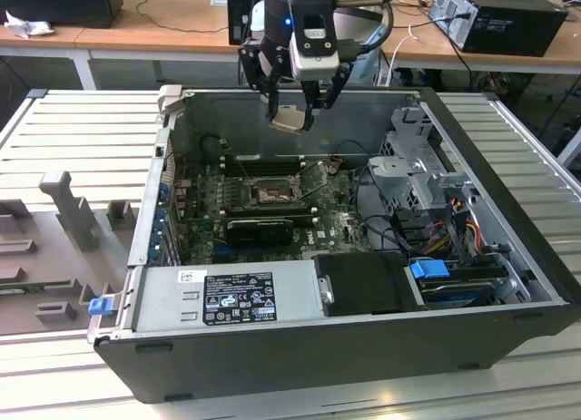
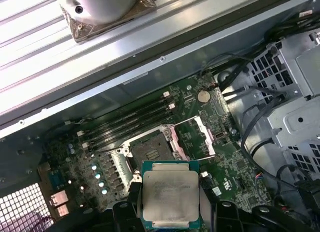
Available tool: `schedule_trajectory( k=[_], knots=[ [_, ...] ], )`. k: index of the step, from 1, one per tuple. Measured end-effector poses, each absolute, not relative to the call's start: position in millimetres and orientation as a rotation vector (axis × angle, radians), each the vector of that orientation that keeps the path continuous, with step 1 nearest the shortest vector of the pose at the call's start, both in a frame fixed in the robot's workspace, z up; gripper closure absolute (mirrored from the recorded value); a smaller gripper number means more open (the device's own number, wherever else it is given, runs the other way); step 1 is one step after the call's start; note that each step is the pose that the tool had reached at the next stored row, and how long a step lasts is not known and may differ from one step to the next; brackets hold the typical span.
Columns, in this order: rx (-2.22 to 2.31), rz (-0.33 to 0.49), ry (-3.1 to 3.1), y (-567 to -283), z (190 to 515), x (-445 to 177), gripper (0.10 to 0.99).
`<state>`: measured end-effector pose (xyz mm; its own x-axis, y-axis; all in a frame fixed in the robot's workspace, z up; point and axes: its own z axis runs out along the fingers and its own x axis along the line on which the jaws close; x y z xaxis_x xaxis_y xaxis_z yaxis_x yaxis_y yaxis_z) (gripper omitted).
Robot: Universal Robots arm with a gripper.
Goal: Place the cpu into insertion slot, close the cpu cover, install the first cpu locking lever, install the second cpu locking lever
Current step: 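Place the cpu into insertion slot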
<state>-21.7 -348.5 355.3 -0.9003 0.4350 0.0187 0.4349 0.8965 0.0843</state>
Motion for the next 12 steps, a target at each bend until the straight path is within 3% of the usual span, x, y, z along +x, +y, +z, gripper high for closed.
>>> schedule_trajectory(
  k=[12],
  knots=[
    [0.869,0.135,3.010,-348.5,355.3,-21.7,0.545]
  ],
)
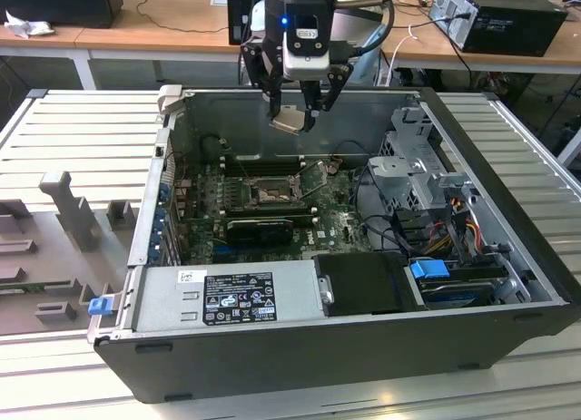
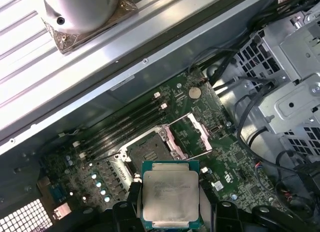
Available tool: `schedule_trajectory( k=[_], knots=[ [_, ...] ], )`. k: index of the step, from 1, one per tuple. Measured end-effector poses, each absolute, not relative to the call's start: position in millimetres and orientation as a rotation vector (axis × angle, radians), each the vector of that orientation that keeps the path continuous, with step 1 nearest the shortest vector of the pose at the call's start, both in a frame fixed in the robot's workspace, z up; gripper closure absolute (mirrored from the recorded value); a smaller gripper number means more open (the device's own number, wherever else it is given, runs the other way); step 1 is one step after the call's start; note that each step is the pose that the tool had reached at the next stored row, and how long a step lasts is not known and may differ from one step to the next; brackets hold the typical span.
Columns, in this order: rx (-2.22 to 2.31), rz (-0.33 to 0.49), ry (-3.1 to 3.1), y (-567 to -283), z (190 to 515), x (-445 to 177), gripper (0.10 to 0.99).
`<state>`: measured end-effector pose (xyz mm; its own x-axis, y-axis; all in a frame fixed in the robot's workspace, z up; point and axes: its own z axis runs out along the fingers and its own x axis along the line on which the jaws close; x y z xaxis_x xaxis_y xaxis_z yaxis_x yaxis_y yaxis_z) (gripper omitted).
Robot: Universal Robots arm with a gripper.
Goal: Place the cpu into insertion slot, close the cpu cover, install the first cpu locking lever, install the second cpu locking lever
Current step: 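Place the cpu into insertion slot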
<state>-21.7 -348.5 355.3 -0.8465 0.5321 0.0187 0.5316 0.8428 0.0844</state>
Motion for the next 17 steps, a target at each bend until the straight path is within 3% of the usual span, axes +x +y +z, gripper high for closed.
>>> schedule_trajectory(
  k=[17],
  knots=[
    [1.078,0.133,2.935,-348.5,355.0,-21.7,0.545]
  ],
)
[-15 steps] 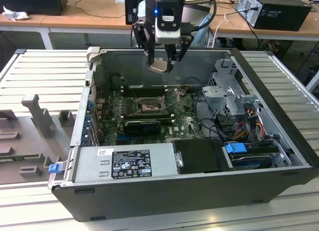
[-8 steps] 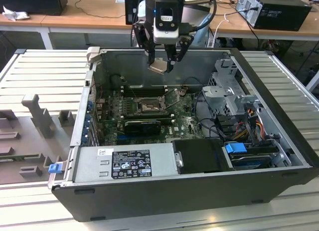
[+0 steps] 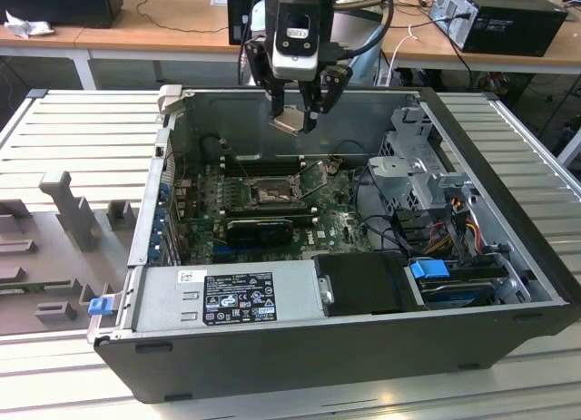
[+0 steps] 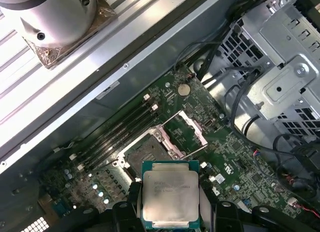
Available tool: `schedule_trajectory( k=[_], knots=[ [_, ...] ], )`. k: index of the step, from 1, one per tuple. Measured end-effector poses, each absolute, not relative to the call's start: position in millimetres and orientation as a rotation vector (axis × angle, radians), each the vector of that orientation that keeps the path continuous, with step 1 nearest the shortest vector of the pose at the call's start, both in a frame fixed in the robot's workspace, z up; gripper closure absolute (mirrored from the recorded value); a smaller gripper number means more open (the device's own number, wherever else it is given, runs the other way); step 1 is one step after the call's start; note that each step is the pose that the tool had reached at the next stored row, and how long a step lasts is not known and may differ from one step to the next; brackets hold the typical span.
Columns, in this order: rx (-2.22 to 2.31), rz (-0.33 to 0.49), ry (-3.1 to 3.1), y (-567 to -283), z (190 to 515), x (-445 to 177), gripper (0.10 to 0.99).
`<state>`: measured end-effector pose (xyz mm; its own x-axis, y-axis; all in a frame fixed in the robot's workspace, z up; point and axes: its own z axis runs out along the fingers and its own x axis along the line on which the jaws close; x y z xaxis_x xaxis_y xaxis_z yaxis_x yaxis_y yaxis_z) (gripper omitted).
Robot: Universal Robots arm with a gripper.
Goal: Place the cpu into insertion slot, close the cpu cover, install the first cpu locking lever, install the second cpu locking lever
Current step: 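Place the cpu into insertion slot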
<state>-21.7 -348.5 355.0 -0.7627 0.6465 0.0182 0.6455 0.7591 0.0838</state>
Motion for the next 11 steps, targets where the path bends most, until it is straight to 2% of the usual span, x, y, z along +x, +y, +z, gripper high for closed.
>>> schedule_trajectory(
  k=[11],
  knots=[
    [1.252,0.131,2.860,-348.5,354.7,-21.7,0.545]
  ],
)
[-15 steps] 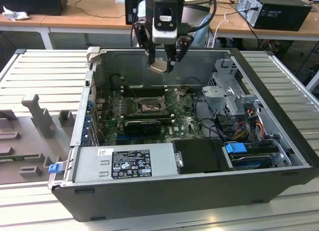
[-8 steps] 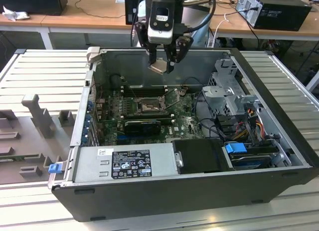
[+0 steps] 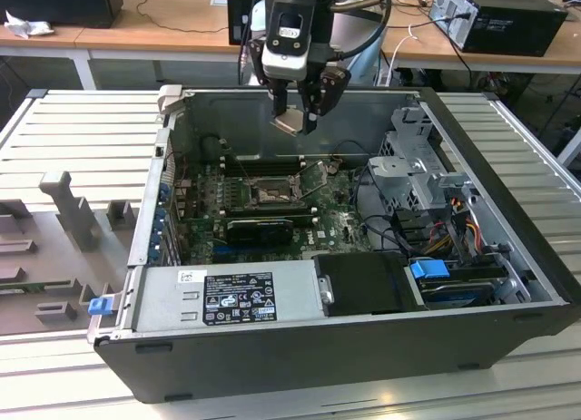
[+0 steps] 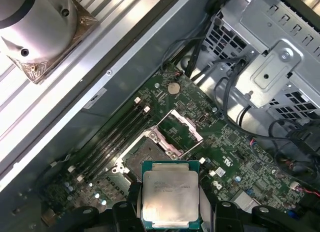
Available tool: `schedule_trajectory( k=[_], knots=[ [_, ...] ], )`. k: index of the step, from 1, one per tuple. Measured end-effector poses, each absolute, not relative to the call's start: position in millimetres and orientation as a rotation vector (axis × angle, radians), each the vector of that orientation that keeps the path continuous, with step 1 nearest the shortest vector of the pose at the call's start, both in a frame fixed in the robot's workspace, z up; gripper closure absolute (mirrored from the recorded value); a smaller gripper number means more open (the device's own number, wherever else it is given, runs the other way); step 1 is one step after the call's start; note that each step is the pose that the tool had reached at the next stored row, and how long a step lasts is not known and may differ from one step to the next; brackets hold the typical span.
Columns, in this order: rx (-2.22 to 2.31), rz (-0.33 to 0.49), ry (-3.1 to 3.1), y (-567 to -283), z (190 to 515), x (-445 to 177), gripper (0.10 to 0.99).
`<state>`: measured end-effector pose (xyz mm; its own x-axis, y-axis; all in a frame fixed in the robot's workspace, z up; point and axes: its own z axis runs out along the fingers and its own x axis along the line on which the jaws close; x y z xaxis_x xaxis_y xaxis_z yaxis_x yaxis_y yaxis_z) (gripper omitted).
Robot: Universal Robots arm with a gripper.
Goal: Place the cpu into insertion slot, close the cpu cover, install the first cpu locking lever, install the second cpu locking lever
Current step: 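Place the cpu into insertion slot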
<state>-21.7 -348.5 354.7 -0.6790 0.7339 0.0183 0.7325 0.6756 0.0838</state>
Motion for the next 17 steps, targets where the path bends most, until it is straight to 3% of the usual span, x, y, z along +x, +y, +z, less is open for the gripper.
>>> schedule_trajectory(
  k=[17],
  knots=[
    [1.633,0.125,2.647,-348.5,353.4,-21.7,0.545]
  ],
)
